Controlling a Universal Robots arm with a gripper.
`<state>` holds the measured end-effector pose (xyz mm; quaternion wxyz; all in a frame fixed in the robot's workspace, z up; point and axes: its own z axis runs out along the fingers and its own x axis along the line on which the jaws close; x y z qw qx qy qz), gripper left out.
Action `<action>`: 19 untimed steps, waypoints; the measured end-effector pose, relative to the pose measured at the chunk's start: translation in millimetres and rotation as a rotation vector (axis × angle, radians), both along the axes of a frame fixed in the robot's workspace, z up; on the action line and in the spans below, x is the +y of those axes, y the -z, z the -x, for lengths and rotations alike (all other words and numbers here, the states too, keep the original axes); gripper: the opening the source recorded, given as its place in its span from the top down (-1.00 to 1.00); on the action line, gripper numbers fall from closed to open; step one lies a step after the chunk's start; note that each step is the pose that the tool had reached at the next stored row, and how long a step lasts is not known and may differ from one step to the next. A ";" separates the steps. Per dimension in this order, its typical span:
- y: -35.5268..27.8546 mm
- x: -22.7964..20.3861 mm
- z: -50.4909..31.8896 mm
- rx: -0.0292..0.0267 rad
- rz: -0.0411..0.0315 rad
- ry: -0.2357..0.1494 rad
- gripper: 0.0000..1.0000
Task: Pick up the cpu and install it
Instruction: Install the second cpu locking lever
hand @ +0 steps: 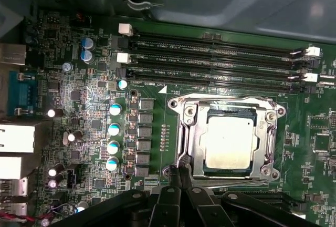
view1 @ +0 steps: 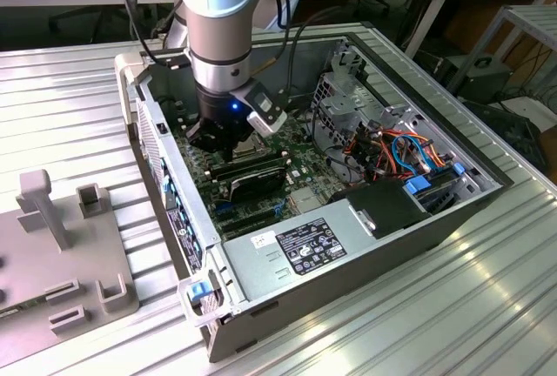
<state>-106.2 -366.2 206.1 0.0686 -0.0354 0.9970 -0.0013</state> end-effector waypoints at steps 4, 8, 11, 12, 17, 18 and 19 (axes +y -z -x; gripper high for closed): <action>0.0 0.0 3.7 -0.0068 -0.0008 0.000 0.79; 0.0 0.0 4.5 -0.0081 0.0001 0.000 0.79; 0.1 0.0 4.6 -0.0043 0.0009 0.000 0.79; 0.1 0.0 4.6 -0.0039 0.0010 0.000 0.79; 0.2 0.0 4.5 0.0027 0.0010 0.000 0.79; 0.2 0.0 4.5 0.0028 0.0010 0.000 0.79; 0.2 0.0 4.5 0.0029 0.0009 0.000 0.79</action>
